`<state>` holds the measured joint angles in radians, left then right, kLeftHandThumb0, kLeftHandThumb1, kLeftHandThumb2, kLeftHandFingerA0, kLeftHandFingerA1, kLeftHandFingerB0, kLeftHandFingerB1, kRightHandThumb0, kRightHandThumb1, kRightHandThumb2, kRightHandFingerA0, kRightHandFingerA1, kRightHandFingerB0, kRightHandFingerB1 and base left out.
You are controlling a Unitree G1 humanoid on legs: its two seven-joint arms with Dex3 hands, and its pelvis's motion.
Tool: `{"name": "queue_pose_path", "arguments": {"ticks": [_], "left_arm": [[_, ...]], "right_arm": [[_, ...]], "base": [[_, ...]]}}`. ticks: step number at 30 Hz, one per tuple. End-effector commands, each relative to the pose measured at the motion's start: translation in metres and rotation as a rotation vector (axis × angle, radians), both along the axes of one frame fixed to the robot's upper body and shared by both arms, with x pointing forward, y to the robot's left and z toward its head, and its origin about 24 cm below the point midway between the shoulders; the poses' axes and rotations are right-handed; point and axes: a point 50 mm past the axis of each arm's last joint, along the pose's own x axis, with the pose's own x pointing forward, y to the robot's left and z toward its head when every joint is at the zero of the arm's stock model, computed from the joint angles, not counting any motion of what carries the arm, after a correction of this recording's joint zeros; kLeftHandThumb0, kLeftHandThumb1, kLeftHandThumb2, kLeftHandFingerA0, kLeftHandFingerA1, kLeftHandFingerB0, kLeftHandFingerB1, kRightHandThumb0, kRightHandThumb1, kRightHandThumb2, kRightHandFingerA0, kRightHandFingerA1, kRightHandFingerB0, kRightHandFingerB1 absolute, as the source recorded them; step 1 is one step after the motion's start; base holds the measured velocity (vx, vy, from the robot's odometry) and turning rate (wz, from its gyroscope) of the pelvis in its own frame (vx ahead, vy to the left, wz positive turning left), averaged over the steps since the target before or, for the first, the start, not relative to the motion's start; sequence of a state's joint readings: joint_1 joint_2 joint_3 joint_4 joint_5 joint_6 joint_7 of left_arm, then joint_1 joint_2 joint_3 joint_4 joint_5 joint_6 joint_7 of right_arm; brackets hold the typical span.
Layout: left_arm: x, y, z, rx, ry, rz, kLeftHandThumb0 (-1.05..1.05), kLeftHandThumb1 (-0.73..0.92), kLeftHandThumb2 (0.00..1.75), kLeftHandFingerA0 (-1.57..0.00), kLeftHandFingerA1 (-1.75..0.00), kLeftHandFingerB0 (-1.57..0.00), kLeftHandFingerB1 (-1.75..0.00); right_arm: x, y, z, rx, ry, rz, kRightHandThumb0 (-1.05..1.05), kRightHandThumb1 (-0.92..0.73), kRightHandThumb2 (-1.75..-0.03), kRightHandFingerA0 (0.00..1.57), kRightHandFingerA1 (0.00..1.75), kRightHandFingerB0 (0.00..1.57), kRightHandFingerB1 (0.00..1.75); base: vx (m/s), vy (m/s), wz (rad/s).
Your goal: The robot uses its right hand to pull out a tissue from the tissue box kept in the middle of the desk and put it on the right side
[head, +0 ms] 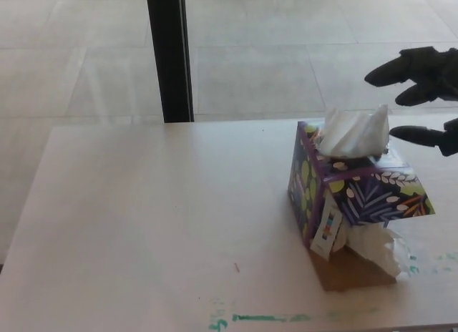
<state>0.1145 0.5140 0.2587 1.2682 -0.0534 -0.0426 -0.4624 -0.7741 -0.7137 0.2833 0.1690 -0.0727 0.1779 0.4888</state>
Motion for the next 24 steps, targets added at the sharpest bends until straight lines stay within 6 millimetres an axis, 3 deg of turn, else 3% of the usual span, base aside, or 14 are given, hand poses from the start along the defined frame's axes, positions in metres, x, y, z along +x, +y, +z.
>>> {"name": "queue_pose_path", "arguments": {"ticks": [1,2,3,5,6,7,12,13,15,16,18,19,21,24], "left_arm": [[-0.003,0.007,0.005,0.019,-0.002,0.011,-0.84,0.86,0.67,-0.55,-0.47,-0.44,-0.43],[-0.003,0.007,0.005,0.026,0.003,-0.006,-0.84,0.87,0.67,-0.55,-0.47,-0.44,-0.43],[-0.003,0.007,0.005,0.024,0.008,-0.018,-0.83,0.87,0.67,-0.55,-0.47,-0.44,-0.42],[-0.003,0.008,0.007,0.022,0.004,-0.016,-0.83,0.87,0.66,-0.54,-0.46,-0.42,-0.42],[-0.003,0.009,0.007,0.038,0.031,-0.052,-0.82,0.69,1.08,-0.48,-0.56,-0.38,-0.52],[-0.003,0.009,0.007,0.038,0.019,-0.025,-0.83,0.87,0.66,-0.57,-0.43,-0.44,-0.40],[-0.002,0.008,0.006,0.034,0.009,-0.018,-0.82,0.87,0.67,-0.55,-0.44,-0.44,-0.41],[-0.001,0.008,0.006,0.041,0.019,-0.040,-0.88,0.72,0.84,-0.52,-0.50,-0.40,-0.46],[-0.002,0.008,0.006,0.032,0.013,-0.036,-0.83,0.88,0.66,-0.54,-0.45,-0.43,-0.41],[-0.002,0.008,0.007,0.038,0.015,-0.054,-0.80,0.69,1.08,-0.48,-0.57,-0.38,-0.54],[-0.003,0.007,0.006,0.046,0.018,-0.050,-0.80,0.69,1.08,-0.50,-0.57,-0.40,-0.54],[-0.003,0.007,0.005,0.048,0.021,-0.045,-0.84,0.88,0.69,-0.57,-0.44,-0.45,-0.41],[-0.005,0.006,0.005,0.035,0.016,-0.015,-0.89,0.72,0.84,-0.53,-0.50,-0.42,-0.46],[-0.005,0.006,0.004,0.031,0.020,-0.022,-0.83,0.87,0.66,-0.55,-0.46,-0.44,-0.42]], "right_arm": [[0.004,-0.002,0.000,-0.183,0.067,-0.015,-0.70,-0.51,-0.87,0.03,0.25,0.21,0.45],[0.005,-0.002,0.000,-0.202,0.066,-0.015,-0.69,-0.64,-0.60,0.00,0.25,0.28,0.31],[0.006,-0.001,0.000,-0.215,0.073,-0.015,-0.72,-0.51,-0.88,0.00,0.22,0.17,0.44],[0.007,0.000,0.001,-0.235,0.065,-0.012,-0.74,-0.51,-0.87,0.00,0.17,0.17,0.43],[0.007,0.001,0.001,-0.254,0.056,-0.004,-0.86,-0.55,-0.86,0.00,0.08,0.23,0.44],[0.007,0.001,0.001,-0.254,0.054,-0.003,-0.69,-0.64,-0.60,0.00,0.10,0.25,0.30],[0.007,0.007,0.005,-0.223,0.041,0.015,-0.61,-0.61,-0.59,0.00,0.09,0.25,0.30],[0.007,0.010,0.006,-0.203,0.028,0.029,-0.64,-0.47,-0.80,0.00,0.12,0.19,0.44],[0.006,0.013,0.006,-0.202,0.007,0.044,-0.60,-0.46,-0.81,0.00,0.17,0.18,0.44],[0.006,0.018,0.008,-0.216,-0.017,0.066,-0.61,-0.45,-0.80,0.00,0.14,0.20,0.45],[0.005,0.022,0.009,-0.220,-0.039,0.083,-0.53,-0.60,-0.61,0.00,0.24,0.28,0.32],[0.005,0.025,0.010,-0.219,-0.045,0.088,-0.52,-0.60,-0.60,0.00,0.26,0.28,0.32],[0.007,0.028,0.011,-0.232,-0.059,0.099,-0.59,-0.45,-0.83,0.02,0.28,0.21,0.46],[0.010,0.034,0.010,-0.242,-0.061,0.103,-0.54,-0.61,-0.61,0.06,0.33,0.29,0.33]], "base": [[0.00,0.000,0.00],[0.00,0.000,0.00],[0.00,0.000,0.00],[0.00,0.000,0.00],[0.00,0.000,0.00],[0.00,0.000,0.00],[0.00,0.000,0.00],[0.00,0.000,0.00],[0.00,0.000,0.00],[0.00,0.000,0.00],[0.00,0.000,0.00],[0.00,0.000,0.00],[0.00,0.000,0.00],[0.00,0.000,0.00]]}}
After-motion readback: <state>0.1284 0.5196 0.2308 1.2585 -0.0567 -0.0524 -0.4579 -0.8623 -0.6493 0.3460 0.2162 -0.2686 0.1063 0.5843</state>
